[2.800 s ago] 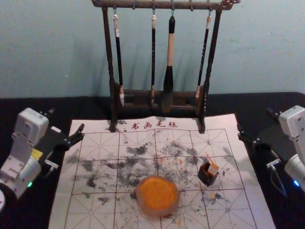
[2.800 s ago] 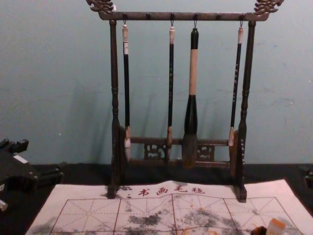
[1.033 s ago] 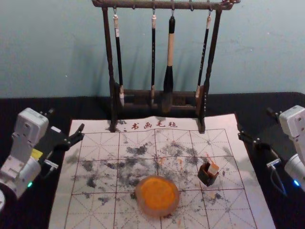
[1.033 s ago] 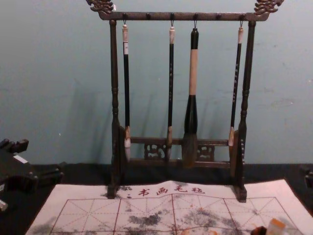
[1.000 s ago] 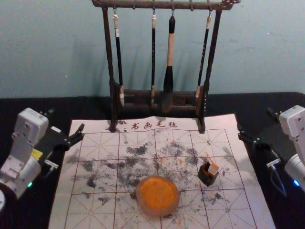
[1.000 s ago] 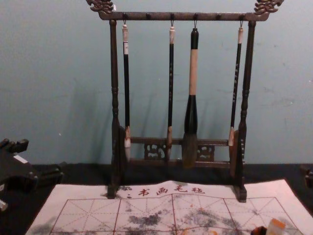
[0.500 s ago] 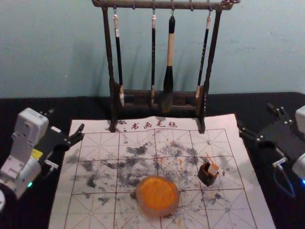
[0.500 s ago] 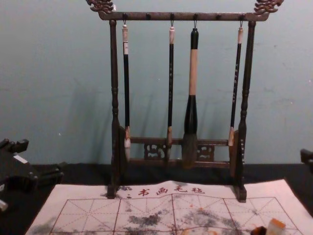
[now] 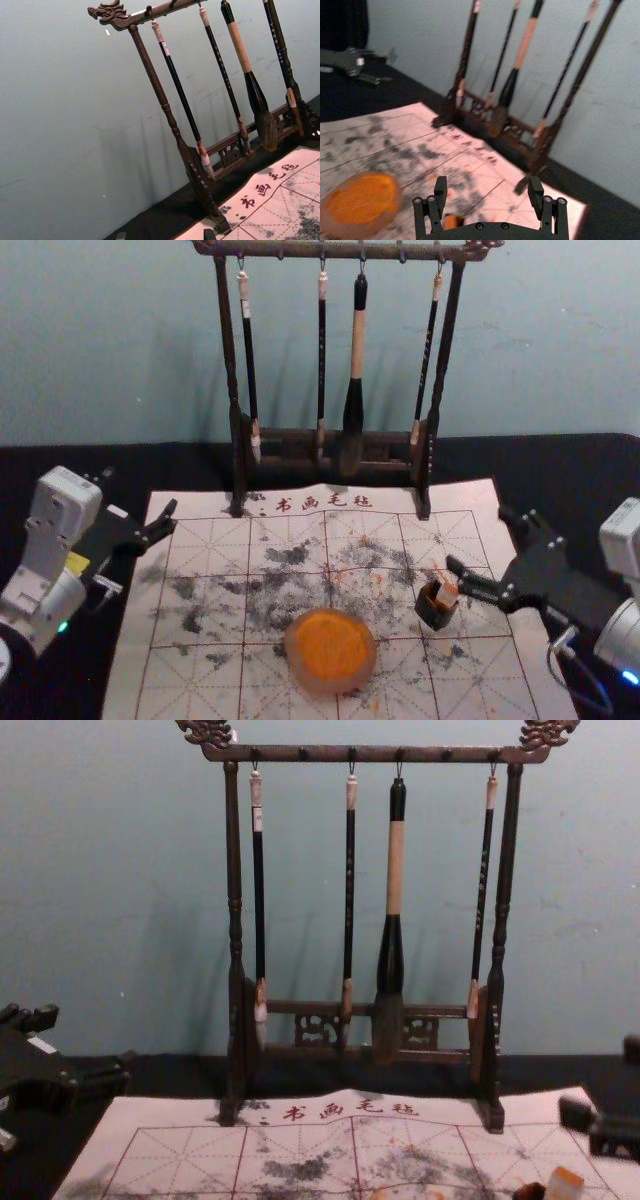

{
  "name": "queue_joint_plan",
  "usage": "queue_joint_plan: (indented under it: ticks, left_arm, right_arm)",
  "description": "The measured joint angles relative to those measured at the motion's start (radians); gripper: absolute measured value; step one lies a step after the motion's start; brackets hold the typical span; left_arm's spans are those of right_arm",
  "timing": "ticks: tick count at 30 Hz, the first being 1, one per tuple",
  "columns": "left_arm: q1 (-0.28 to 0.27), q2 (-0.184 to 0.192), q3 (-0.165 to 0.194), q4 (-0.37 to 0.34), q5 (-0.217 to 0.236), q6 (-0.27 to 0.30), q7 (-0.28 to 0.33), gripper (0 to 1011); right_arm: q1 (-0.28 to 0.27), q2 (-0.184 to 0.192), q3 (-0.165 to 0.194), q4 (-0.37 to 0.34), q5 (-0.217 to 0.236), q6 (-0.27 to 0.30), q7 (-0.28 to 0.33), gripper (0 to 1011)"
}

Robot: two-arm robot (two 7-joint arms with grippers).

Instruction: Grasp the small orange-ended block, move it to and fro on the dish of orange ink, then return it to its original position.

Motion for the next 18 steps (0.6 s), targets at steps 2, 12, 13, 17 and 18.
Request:
queue_joint_plan:
  ticks: [2, 12, 13, 17, 18]
  left_arm:
    - [0.0, 0.0, 0.0, 0.0, 0.0, 0.0, 0.0, 1001]
    - [0.0, 0.0, 0.0, 0.0, 0.0, 0.0, 0.0, 1001]
    - [0.0, 0.0, 0.0, 0.0, 0.0, 0.0, 0.0, 1001]
    - [0.0, 0.0, 0.0, 0.0, 0.0, 0.0, 0.0, 1001]
    - [0.0, 0.0, 0.0, 0.0, 0.0, 0.0, 0.0, 1001]
  right_arm:
    - [-0.006, -0.002, -0.009, -0.001, -0.005, 0.01, 0.016, 1000]
    - [-0.011, -0.02, -0.026, 0.025, -0.016, 0.061, 0.067, 1000]
    - [-0.01, -0.021, -0.026, 0.027, -0.017, 0.064, 0.069, 1000]
    - [-0.001, -0.036, -0.03, 0.052, -0.027, 0.077, 0.084, 1000]
    - [0.001, -0.04, -0.031, 0.057, -0.029, 0.078, 0.085, 1000]
